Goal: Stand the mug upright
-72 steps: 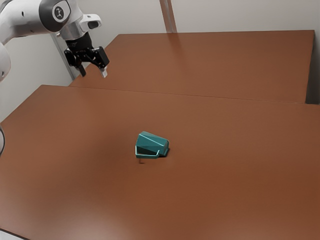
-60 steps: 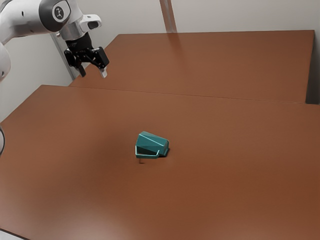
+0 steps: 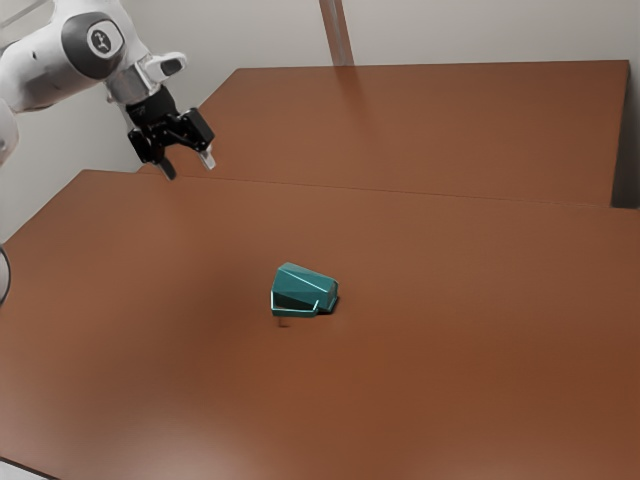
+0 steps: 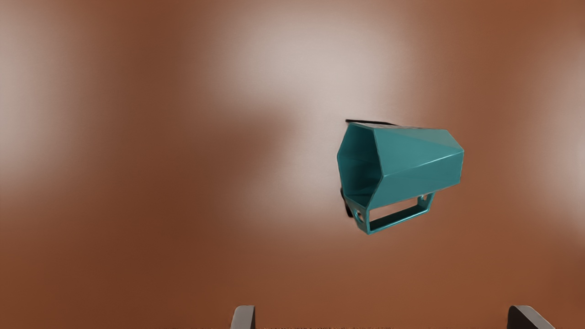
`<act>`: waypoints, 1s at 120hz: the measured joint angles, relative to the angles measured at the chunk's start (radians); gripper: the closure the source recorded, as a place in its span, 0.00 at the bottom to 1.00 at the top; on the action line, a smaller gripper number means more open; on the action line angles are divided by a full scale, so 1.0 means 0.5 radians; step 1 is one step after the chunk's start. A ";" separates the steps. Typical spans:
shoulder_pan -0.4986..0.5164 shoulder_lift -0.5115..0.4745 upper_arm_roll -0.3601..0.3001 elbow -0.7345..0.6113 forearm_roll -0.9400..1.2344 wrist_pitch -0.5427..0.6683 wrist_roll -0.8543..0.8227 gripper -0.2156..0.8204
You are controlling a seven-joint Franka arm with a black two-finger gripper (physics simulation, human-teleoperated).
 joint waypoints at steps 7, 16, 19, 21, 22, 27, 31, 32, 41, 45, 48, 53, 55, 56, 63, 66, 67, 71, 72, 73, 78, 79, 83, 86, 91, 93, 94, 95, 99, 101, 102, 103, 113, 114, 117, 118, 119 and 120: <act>0.011 -0.002 0.039 -0.076 -0.157 0.023 0.039 0.21; 0.007 -0.008 0.051 -0.206 -0.309 0.097 0.091 0.21; 0.006 -0.011 0.048 -0.247 -0.345 0.133 0.107 0.21; 0.005 -0.013 0.046 -0.271 -0.365 0.157 0.118 0.21; 0.004 -0.013 0.045 -0.283 -0.374 0.170 0.123 0.21; 0.002 -0.015 0.042 -0.348 -0.415 0.235 0.147 0.21; 0.002 -0.011 0.041 -0.403 -0.463 0.284 0.170 0.21; 0.002 -0.010 0.041 -0.415 -0.477 0.295 0.176 0.21; 0.003 0.000 0.042 -0.527 -0.594 0.388 0.241 0.21; 0.003 0.003 0.042 -0.581 -0.632 0.423 0.267 0.21; 0.003 0.008 0.042 -0.619 -0.663 0.449 0.286 0.21; 0.002 0.014 0.043 -0.675 -0.720 0.486 0.316 0.21; 0.003 0.016 0.043 -0.701 -0.747 0.500 0.328 0.21; 0.003 0.017 0.043 -0.712 -0.760 0.509 0.334 0.21; 0.002 0.027 0.043 -0.776 -0.839 0.570 0.380 0.21; 0.002 0.031 0.043 -0.800 -0.868 0.596 0.399 0.21; 0.002 0.033 0.043 -0.808 -0.878 0.605 0.406 0.21; 0.002 0.041 0.043 -0.840 -0.921 0.638 0.434 0.21; 0.002 0.043 0.043 -0.847 -0.933 0.646 0.441 0.21; 0.002 0.046 0.043 -0.854 -0.945 0.653 0.448 0.21; 0.002 0.066 0.043 -0.878 -1.001 0.685 0.485 0.21; 0.002 0.071 0.043 -0.881 -1.011 0.691 0.493 0.21; 0.002 0.096 0.042 -0.889 -1.056 0.712 0.525 0.21; 0.002 0.114 0.041 -0.893 -1.089 0.725 0.549 0.21; 0.002 0.145 0.040 -0.896 -1.137 0.744 0.591 0.21; 0.002 0.159 0.040 -0.897 -1.159 0.751 0.609 0.21; 0.002 0.166 0.040 -0.897 -1.170 0.754 0.618 0.21; 0.002 0.173 0.040 -0.897 -1.182 0.757 0.628 0.21; 0.004 0.206 0.029 -0.897 -1.229 0.768 0.669 0.21; 0.004 0.219 0.021 -0.896 -1.249 0.773 0.688 0.21; 0.003 0.225 0.018 -0.896 -1.258 0.775 0.698 0.21; 0.003 0.230 0.015 -0.896 -1.267 0.777 0.708 0.21; 0.002 0.274 0.000 -0.896 -1.329 0.794 0.796 0.21; 0.002 0.280 -0.001 -0.896 -1.334 0.796 0.804 0.21; 0.002 0.292 -0.003 -0.896 -1.347 0.799 0.829 0.21; 0.002 0.295 -0.004 -0.896 -1.352 0.800 0.836 0.21; 0.002 0.298 -0.005 -0.896 -1.356 0.801 0.844 0.21; 0.003 0.300 -0.008 -0.896 -1.360 0.802 0.852 0.21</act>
